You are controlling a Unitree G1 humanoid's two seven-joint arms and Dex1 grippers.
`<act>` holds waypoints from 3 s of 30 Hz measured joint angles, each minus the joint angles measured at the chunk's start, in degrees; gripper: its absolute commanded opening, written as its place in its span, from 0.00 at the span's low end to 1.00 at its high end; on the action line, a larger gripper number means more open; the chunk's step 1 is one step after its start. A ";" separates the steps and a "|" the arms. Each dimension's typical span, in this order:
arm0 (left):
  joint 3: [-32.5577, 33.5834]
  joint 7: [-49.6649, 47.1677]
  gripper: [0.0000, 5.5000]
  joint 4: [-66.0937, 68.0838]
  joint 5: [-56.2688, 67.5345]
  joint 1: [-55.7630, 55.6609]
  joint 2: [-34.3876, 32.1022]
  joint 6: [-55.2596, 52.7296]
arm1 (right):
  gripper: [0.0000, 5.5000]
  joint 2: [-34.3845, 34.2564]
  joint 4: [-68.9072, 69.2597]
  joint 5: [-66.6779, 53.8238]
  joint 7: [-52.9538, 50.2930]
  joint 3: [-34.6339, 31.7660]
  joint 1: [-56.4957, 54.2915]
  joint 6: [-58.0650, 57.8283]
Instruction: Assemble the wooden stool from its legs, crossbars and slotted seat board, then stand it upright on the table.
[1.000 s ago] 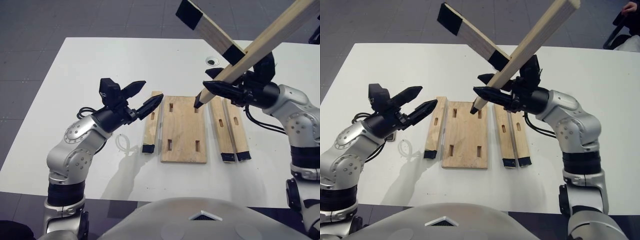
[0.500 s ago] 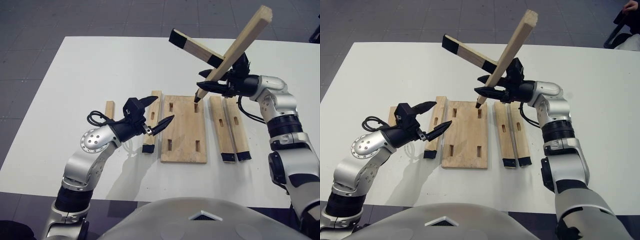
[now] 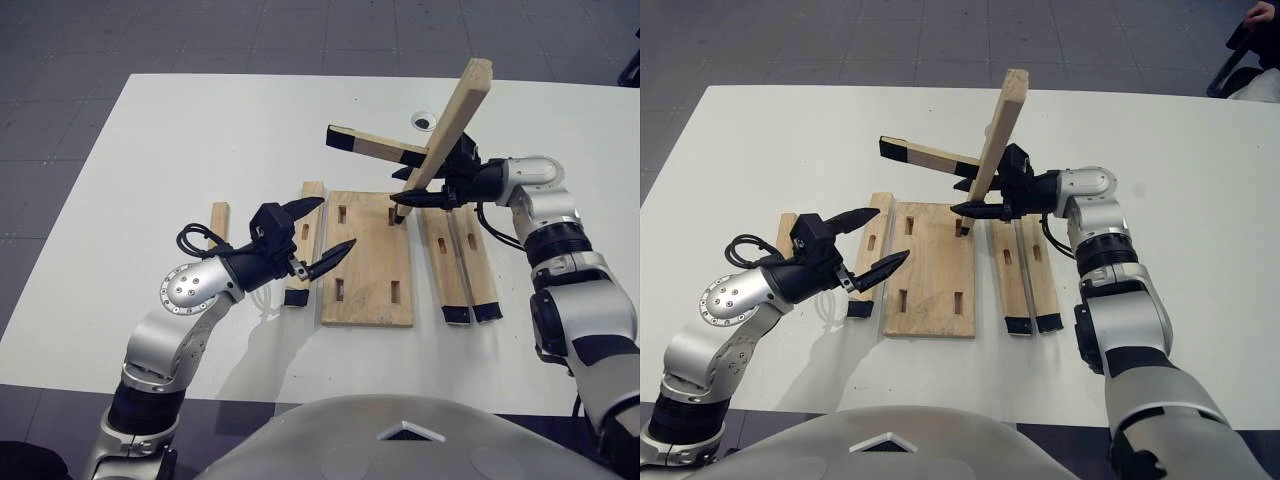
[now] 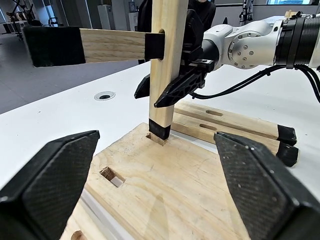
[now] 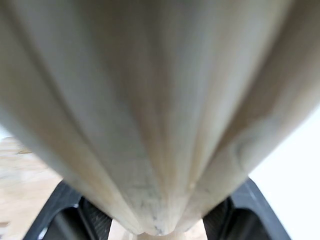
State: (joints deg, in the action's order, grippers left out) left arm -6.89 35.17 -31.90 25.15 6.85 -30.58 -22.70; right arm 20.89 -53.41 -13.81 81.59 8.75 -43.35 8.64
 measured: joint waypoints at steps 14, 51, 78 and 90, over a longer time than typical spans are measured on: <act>-0.07 -0.11 0.77 -0.50 0.53 0.65 0.29 -1.07 | 0.37 -1.78 -1.05 2.55 1.70 -0.79 1.02 1.50; 0.77 -0.49 0.77 -0.52 1.68 1.28 0.83 -2.22 | 0.37 0.23 19.38 -5.06 0.31 4.76 19.08 7.92; 2.40 -1.10 0.77 -0.52 1.63 1.81 0.83 -3.37 | 0.37 3.55 23.47 -6.99 -0.87 12.93 13.87 -12.63; 2.34 -0.73 0.77 -0.54 1.70 2.18 0.85 -3.46 | 0.37 2.07 14.44 -8.54 2.52 13.97 8.96 -14.29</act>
State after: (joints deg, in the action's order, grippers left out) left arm -4.55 34.43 -32.44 26.85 9.03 -29.73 -26.16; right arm 22.97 -38.96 -22.34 84.11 22.72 -34.39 -5.64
